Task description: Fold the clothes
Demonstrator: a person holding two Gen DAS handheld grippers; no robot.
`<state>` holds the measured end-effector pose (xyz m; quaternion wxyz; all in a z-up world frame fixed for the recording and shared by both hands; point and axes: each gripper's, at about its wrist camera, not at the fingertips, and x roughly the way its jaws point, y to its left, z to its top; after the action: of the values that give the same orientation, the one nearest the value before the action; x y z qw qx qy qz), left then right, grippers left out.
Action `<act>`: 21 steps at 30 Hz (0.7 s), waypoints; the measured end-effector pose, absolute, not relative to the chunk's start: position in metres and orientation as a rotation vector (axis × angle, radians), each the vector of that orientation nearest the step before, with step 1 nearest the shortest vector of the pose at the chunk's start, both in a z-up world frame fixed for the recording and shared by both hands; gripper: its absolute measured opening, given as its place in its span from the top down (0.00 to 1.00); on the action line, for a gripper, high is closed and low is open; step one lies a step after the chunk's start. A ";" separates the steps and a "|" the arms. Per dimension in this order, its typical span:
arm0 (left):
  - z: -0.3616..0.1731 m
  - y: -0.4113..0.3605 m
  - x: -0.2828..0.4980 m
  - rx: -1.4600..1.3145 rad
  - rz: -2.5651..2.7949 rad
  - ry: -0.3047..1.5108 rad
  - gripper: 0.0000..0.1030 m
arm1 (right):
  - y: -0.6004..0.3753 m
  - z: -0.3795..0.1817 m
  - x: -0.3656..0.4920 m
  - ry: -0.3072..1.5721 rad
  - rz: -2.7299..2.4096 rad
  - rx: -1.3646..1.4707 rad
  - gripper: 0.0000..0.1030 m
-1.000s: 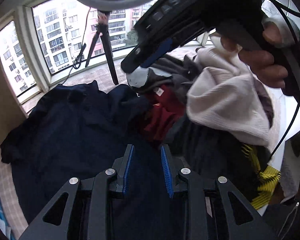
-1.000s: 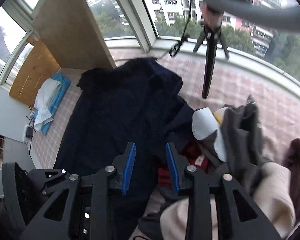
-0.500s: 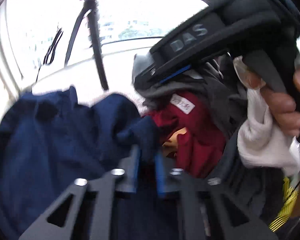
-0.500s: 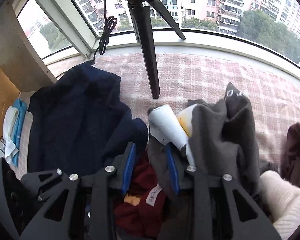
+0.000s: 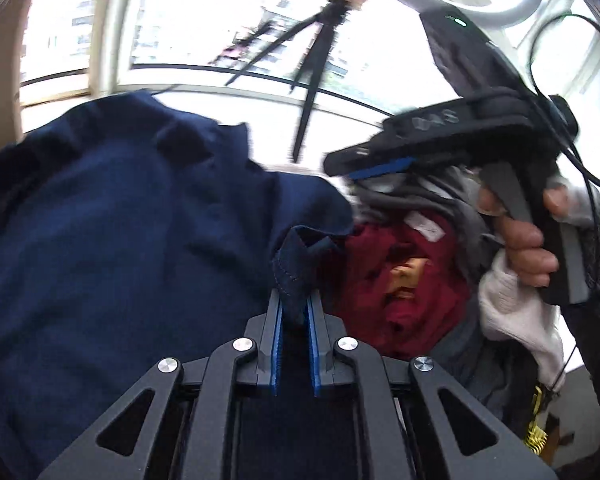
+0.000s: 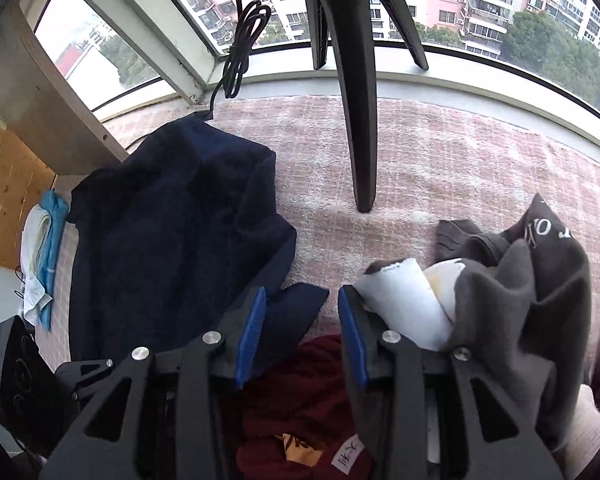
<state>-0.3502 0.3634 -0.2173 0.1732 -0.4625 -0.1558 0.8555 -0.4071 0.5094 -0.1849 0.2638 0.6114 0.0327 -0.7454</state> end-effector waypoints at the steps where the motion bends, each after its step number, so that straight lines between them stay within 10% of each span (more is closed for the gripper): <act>1: -0.218 0.356 -0.350 -1.320 2.449 -0.461 0.90 | 0.510 -0.185 -0.408 0.082 -2.015 1.653 0.64; 5: -0.234 0.324 -0.347 -1.393 2.421 -0.666 0.91 | 0.509 -0.185 -0.406 0.069 -1.993 1.650 0.64; 21: -0.238 0.321 -0.325 -1.397 2.440 -0.553 0.91 | 0.508 -0.210 -0.381 -0.297 -1.887 1.904 0.64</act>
<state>-0.3247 0.3211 -0.2376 0.1375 -0.4830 -0.1910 0.8434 -0.3809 0.5077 -0.2097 0.2206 0.6886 -0.1073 -0.6824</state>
